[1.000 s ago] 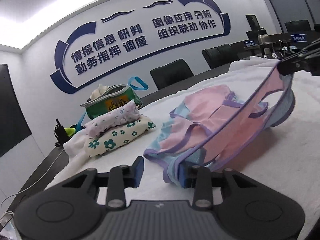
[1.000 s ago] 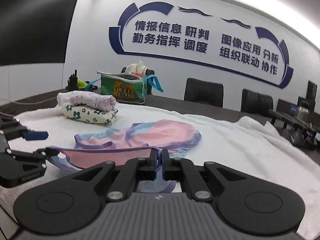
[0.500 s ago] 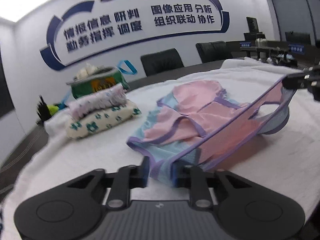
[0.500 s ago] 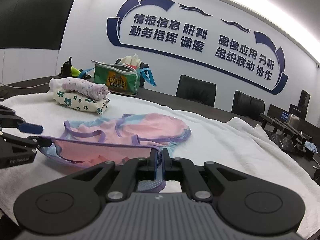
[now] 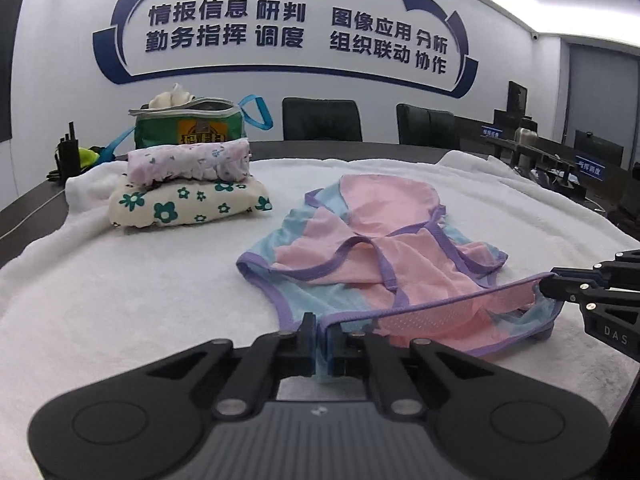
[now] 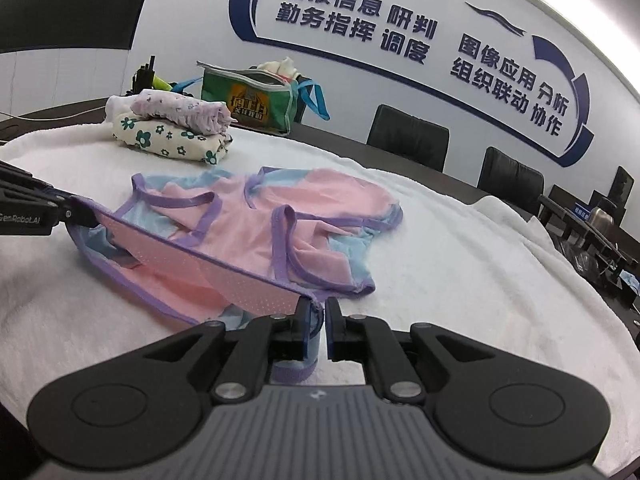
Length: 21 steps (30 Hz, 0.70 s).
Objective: Fold clothes
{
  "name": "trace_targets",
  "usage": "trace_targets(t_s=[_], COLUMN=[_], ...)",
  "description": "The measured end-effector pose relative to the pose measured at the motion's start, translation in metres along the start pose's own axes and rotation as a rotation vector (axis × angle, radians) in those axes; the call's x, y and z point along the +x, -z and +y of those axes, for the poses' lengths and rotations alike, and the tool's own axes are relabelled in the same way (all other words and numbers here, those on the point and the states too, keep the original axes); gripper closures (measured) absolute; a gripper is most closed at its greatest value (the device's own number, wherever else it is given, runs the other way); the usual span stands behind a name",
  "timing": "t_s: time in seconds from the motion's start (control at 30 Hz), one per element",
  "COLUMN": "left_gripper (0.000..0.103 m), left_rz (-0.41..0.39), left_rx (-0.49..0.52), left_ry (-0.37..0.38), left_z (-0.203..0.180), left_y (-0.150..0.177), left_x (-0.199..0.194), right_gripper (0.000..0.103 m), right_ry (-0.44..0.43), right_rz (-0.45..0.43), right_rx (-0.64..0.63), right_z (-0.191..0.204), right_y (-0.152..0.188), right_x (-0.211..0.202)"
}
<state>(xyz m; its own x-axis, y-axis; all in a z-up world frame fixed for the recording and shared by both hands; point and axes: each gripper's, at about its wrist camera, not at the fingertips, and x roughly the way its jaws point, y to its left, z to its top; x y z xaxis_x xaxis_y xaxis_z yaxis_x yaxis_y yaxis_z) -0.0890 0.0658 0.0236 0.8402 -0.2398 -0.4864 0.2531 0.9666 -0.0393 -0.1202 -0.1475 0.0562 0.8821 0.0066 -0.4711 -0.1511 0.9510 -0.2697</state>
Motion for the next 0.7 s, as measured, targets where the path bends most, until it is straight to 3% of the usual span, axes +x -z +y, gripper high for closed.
trace_targets(t_s=[0.37, 0.57, 0.7], left_gripper=[0.1, 0.1, 0.1], left_rz=[0.014, 0.026, 0.014], left_rx=[-0.072, -0.084, -0.064], left_ry=[0.009, 0.0, -0.006], left_z=[0.011, 0.011, 0.008], left_y=[0.004, 0.004, 0.005], left_x=[0.007, 0.01, 0.008], right_gripper=[0.083, 0.078, 0.072], right_ry=[0.016, -0.031, -0.011], right_rz=[0.033, 0.053, 0.075], right_rx=[-0.01, 0.081, 0.11], right_z=[-0.003, -0.012, -0.012], right_y=[0.006, 0.005, 0.008], right_x=[0.004, 0.005, 0.007])
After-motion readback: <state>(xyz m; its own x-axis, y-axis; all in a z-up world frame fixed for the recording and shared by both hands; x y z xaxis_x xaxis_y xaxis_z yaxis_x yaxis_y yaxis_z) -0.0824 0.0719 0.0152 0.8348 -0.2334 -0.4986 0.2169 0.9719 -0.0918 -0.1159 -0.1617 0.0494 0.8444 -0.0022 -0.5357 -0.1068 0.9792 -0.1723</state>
